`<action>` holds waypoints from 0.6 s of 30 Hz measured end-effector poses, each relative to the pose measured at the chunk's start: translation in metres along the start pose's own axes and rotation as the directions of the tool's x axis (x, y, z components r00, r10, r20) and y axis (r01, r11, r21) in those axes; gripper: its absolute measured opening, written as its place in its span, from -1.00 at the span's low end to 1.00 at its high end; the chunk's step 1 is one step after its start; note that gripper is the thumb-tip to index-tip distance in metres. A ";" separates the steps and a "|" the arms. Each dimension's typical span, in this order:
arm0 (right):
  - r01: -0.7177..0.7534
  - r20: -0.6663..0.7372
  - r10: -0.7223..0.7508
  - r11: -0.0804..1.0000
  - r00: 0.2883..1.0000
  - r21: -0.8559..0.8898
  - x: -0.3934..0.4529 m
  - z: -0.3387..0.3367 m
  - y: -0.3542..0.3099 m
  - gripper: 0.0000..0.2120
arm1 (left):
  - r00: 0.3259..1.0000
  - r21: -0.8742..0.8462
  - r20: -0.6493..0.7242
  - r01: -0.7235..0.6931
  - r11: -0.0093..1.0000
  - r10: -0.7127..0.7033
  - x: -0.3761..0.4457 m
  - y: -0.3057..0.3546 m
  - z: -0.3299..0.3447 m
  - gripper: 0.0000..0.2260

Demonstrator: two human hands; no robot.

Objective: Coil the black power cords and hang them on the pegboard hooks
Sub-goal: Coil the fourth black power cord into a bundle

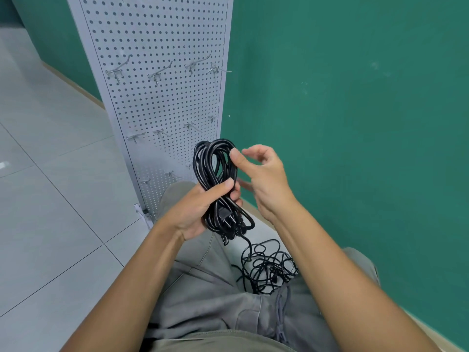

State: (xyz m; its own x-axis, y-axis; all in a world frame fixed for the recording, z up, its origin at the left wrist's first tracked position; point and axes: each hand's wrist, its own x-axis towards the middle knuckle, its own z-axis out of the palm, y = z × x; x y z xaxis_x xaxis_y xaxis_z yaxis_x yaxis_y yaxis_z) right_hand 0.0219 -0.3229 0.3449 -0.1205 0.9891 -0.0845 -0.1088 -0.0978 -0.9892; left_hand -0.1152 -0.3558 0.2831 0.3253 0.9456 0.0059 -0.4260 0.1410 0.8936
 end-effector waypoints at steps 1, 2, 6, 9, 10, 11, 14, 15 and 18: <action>-0.042 0.078 0.041 0.999 0.996 0.005 0.002 0.000 0.005 -0.60 | 1.000 -0.016 -0.018 -0.008 1.000 0.008 0.000 0.000 -0.001 -0.80; -0.068 0.145 0.069 0.998 0.987 -0.013 0.005 -0.002 0.014 -0.58 | 0.999 -0.031 -0.041 -0.015 0.999 0.014 0.001 0.001 -0.003 -0.80; -0.156 0.351 0.216 0.969 0.911 -0.192 0.003 -0.016 0.051 -0.25 | 0.982 -0.147 -0.186 -0.055 0.988 0.027 0.001 0.007 -0.018 -0.80; -0.169 0.370 0.291 0.930 0.882 -0.327 -0.001 -0.028 0.065 -0.22 | 0.935 -0.213 -0.349 -0.150 0.966 0.068 0.005 0.006 -0.020 -0.81; -0.151 0.364 0.307 0.905 0.880 -0.398 -0.002 -0.032 0.066 -0.21 | 0.913 -0.216 -0.399 -0.184 0.959 0.085 0.006 0.006 -0.017 -0.82; -0.121 0.367 0.320 0.873 0.873 -0.472 -0.003 -0.036 0.068 -0.20 | 0.891 -0.220 -0.444 -0.210 0.953 0.094 0.008 0.005 -0.015 -0.82; -0.062 0.384 0.370 0.783 0.846 -0.619 -0.009 -0.048 0.072 -0.26 | 0.803 -0.241 -0.591 -0.269 0.932 0.078 0.009 0.008 -0.013 -0.79; -0.069 0.382 0.377 0.782 0.844 -0.619 -0.012 -0.054 0.074 -0.33 | 0.768 -0.240 -0.635 -0.295 0.925 0.080 0.009 0.010 -0.016 -0.77; -0.014 0.384 0.328 0.776 0.863 -0.631 -0.018 -0.070 0.071 -0.62 | 0.655 -0.134 -0.745 -0.337 0.932 0.130 0.007 0.014 -0.025 -0.75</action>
State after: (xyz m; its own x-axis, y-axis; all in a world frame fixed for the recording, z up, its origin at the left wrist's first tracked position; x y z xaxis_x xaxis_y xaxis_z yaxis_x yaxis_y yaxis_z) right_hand 0.0856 -0.3399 0.2675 -0.5191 0.7792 -0.3514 0.5397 -0.0200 -0.8416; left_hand -0.1400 -0.3403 0.2841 -0.4712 0.8556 -0.2143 -0.6199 -0.1484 0.7705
